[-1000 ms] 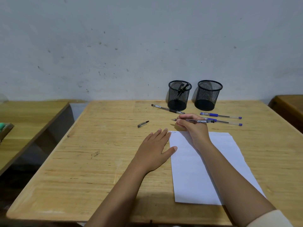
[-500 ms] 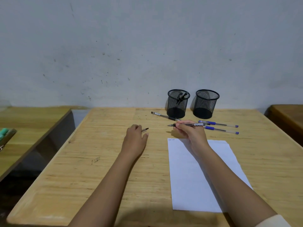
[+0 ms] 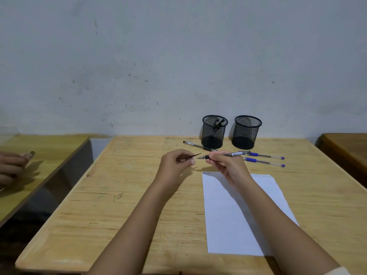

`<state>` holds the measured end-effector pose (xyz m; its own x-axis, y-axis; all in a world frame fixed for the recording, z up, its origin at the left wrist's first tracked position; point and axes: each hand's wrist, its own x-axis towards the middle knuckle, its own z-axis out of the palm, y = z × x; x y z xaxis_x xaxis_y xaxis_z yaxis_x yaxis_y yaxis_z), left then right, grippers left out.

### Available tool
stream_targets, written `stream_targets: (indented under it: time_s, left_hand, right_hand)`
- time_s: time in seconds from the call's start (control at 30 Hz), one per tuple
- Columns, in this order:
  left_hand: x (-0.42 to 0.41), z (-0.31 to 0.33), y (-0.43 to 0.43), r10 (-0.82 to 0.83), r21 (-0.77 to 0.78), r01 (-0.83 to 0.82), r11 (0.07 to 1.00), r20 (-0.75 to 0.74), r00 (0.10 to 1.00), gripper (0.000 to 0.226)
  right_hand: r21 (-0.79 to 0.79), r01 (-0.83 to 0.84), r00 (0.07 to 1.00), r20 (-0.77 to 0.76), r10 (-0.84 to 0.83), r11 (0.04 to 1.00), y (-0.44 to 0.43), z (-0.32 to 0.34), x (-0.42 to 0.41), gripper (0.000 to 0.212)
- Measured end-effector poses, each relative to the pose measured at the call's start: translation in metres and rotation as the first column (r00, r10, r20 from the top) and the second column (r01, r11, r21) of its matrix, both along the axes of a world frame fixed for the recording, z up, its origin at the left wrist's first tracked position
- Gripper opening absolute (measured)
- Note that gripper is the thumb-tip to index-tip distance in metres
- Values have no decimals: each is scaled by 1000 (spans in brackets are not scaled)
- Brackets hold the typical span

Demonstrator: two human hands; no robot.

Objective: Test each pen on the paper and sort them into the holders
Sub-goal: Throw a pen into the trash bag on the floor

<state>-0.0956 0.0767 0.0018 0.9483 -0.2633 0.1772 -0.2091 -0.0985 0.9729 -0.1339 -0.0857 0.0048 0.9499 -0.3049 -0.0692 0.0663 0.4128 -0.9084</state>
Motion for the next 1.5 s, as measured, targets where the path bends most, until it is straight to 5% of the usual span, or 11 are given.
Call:
stream_targets:
  time_s: [0.13,0.27,0.63,0.87,1.0,1.23,1.33,1.5]
  left_hand:
    - [2,6,0,-74,31,73,997,9,997,19]
    - [-3,11,-5,-108,-106,105,989,-27,994,17]
    - [12,30,-59,-220,-99,222,970,27,975,14]
    - [-10,48,-130,-250,-125,272,954,163,954,16]
    - [-45,48,-163,-388,-106,421,901,239,890,11]
    - [-131,38,-214,-745,258,700,666,269,610,28]
    - [-156,16,-232,-856,538,676,503,203,475,40]
    - [-189,-25,-268,-893,759,533,374,140,427,55]
  right_hand:
    - [-20,-46,999,13,46,999,0,8,-8,4]
    - [-10,-55,996,63,55,998,-1,9,-17,9]
    - [-81,146,984,113,-137,986,-35,24,-20,13]
    - [51,479,861,167,-481,876,-73,49,-51,11]
    - [-27,632,765,181,-618,774,-89,59,-100,9]
    - [-419,787,578,239,-780,454,-133,64,-229,13]
    - [-594,744,515,219,-829,306,-148,40,-280,13]
    - [-705,687,394,162,-905,173,-149,-30,-364,16]
